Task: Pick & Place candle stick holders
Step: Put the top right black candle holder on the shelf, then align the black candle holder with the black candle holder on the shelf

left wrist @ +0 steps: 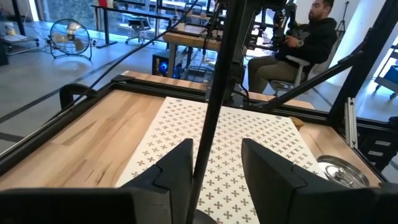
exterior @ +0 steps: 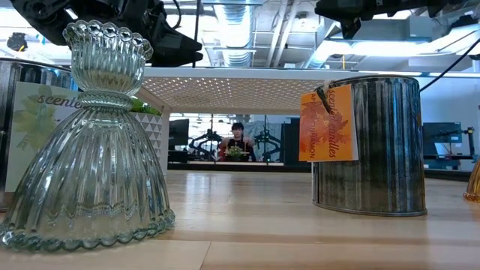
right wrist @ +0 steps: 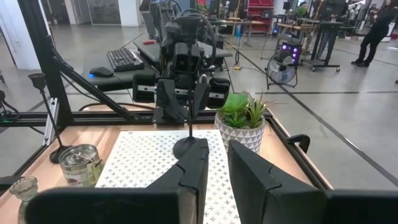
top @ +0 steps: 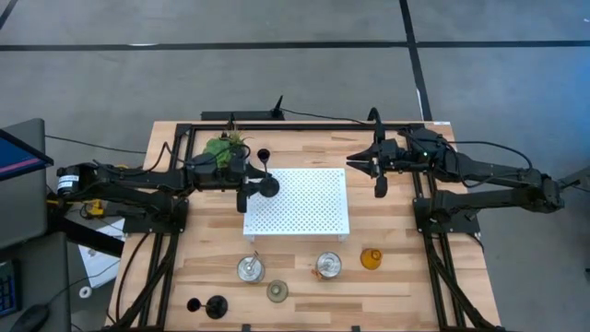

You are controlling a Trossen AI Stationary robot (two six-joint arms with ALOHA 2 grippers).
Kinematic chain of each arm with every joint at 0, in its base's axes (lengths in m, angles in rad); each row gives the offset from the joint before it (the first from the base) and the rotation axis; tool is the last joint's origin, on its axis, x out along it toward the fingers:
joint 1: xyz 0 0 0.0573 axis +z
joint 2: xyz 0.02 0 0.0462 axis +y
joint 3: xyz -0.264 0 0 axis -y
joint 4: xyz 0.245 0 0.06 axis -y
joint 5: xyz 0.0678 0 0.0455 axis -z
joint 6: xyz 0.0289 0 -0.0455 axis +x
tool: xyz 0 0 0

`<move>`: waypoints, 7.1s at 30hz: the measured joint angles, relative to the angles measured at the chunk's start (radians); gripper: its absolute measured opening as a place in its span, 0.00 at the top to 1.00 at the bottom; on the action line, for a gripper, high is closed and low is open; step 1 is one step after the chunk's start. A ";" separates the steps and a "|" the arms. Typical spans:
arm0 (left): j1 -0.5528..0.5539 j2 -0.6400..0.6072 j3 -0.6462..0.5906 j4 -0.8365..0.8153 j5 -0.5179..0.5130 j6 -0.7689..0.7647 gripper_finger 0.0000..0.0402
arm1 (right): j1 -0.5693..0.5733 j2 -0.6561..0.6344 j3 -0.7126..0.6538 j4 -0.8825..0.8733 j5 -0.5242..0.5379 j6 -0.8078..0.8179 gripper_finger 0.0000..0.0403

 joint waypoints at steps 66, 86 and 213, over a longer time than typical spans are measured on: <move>0.000 -0.437 0.001 -0.546 0.341 -0.034 0.68 | 0.010 0.000 0.001 -0.079 0.000 0.009 0.87; -0.501 -0.369 0.000 -0.424 0.050 0.037 0.99 | 0.053 0.000 0.001 -0.083 0.000 0.009 0.87; -1.262 0.080 -0.182 0.226 -0.659 -0.209 0.96 | 0.151 0.154 0.001 0.097 0.008 0.147 0.87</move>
